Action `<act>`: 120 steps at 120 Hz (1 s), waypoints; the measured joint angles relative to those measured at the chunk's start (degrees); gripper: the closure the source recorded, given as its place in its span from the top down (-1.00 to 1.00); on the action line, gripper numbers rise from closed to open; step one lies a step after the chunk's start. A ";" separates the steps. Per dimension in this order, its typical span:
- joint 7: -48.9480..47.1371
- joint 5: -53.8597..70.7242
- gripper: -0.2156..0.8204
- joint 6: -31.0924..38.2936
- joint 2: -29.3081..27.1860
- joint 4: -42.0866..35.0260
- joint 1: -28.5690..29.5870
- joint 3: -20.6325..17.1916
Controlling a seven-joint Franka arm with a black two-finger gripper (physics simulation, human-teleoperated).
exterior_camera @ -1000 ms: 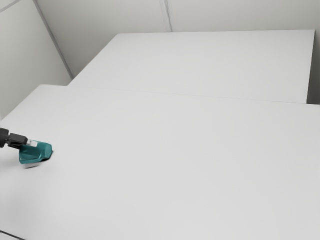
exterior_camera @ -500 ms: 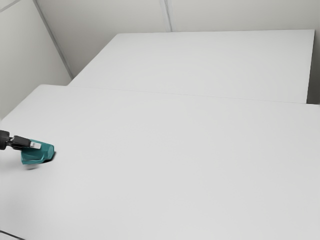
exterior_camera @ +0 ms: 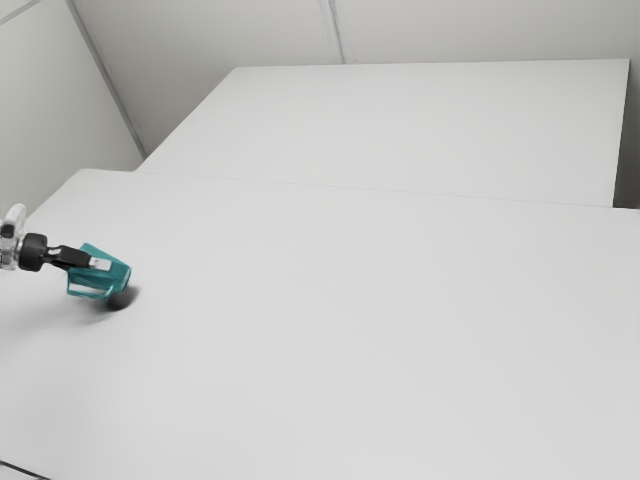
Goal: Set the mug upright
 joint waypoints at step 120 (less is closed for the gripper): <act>-27.46 53.85 -0.91 41.52 -29.42 -30.45 -15.59 -30.79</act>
